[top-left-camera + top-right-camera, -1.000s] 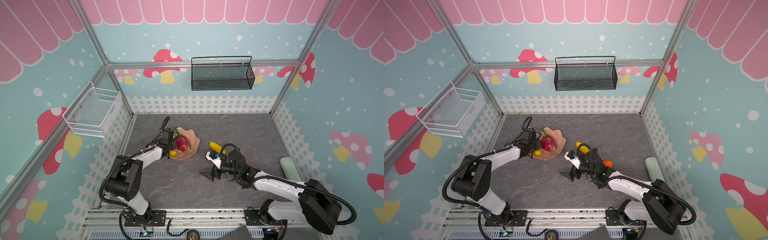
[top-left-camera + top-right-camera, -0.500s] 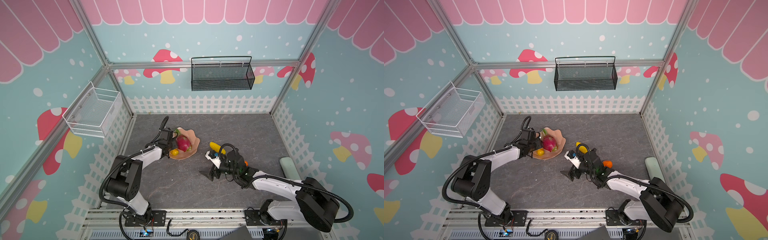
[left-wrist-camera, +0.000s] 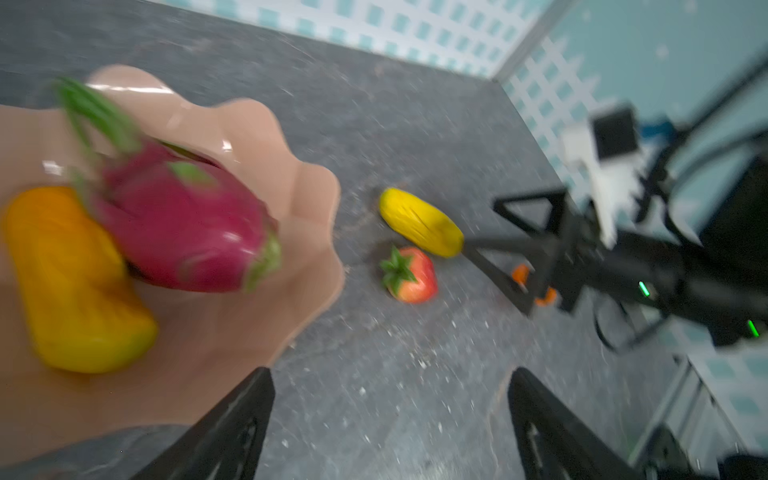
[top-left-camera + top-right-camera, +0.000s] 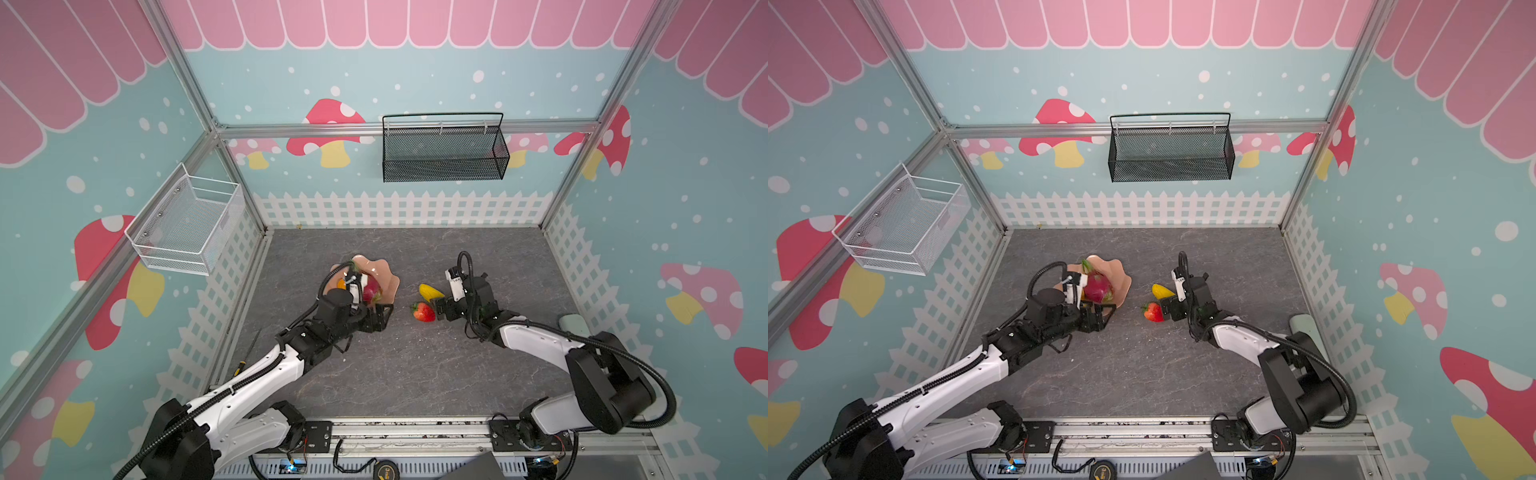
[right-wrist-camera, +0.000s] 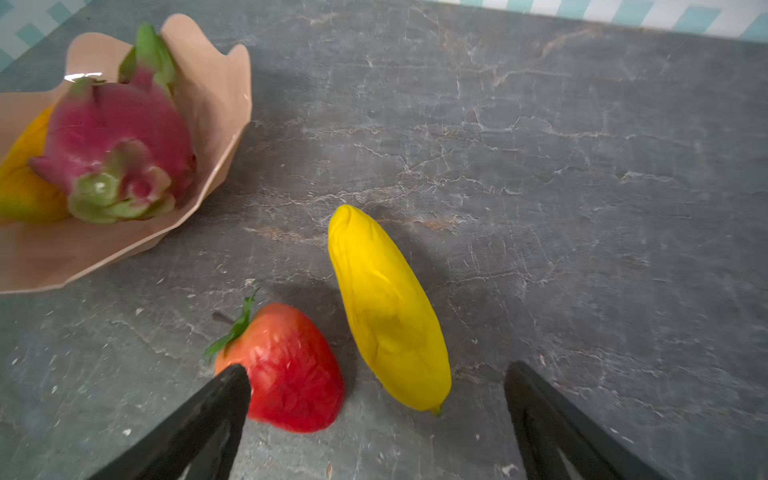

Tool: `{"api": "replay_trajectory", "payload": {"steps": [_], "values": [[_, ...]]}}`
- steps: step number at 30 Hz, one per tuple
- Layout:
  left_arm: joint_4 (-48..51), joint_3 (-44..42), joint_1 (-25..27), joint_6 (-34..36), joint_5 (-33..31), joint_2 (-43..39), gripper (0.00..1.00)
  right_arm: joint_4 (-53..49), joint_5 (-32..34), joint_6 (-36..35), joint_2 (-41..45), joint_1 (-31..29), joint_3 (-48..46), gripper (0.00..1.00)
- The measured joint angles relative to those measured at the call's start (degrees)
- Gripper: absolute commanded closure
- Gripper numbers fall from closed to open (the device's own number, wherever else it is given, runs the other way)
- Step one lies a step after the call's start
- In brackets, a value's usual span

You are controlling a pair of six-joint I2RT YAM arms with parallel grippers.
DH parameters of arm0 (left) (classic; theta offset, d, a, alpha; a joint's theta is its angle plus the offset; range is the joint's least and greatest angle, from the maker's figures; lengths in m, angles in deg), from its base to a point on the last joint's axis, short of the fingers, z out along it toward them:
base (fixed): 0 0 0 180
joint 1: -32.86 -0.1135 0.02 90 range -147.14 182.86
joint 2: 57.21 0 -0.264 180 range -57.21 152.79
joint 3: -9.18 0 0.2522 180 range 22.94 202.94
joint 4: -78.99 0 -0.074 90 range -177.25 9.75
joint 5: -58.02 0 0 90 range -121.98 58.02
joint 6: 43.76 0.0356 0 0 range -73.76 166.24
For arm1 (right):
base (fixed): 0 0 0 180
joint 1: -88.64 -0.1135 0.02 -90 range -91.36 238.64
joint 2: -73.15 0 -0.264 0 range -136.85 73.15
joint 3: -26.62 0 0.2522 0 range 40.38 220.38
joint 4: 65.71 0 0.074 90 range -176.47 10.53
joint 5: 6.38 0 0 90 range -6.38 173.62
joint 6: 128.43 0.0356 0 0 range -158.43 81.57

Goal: Place and organize the fake fruits in the fruit bowl
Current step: 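Grasp the yellow lemon-shaped fruit with the right gripper while the left draws back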

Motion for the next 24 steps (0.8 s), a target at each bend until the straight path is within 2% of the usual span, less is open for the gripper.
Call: {"api": "replay_trajectory", "payload": {"steps": [3, 6, 11, 16, 18, 21, 24], "values": [[0.4, -2.5, 5.6, 0.1, -1.2, -2.2, 0.0, -1.1, -0.6, 0.1, -4.8, 0.5, 2.6, 0.06], [-0.1, -5.1, 8.5, 0.0, -2.6, -4.2, 0.0, -2.0, -0.5, 0.0, -7.7, 0.6, 4.0, 0.09], [-1.3, -8.4, 9.3, -0.5, -4.3, -5.9, 0.0, -2.9, -0.9, -0.5, -10.1, 0.7, 5.4, 0.11], [-1.8, -9.2, 9.4, -0.5, -6.4, -6.1, 0.0, -3.3, -2.6, -0.9, -12.9, 1.3, 7.8, 0.18], [-1.9, -9.2, 9.4, -0.5, -6.9, -6.1, 0.0, -3.3, -3.0, -1.1, -13.8, 1.3, 8.3, 0.23], [-2.2, -9.4, 9.4, -0.5, -7.8, -6.5, 0.0, -3.4, -3.1, -1.9, -14.4, 1.3, 8.8, 0.39], [-2.1, -10.1, 9.4, -0.5, -9.3, -7.9, 0.0, -4.4, -3.1, -2.3, -14.8, 1.3, 9.9, 0.46]]}}
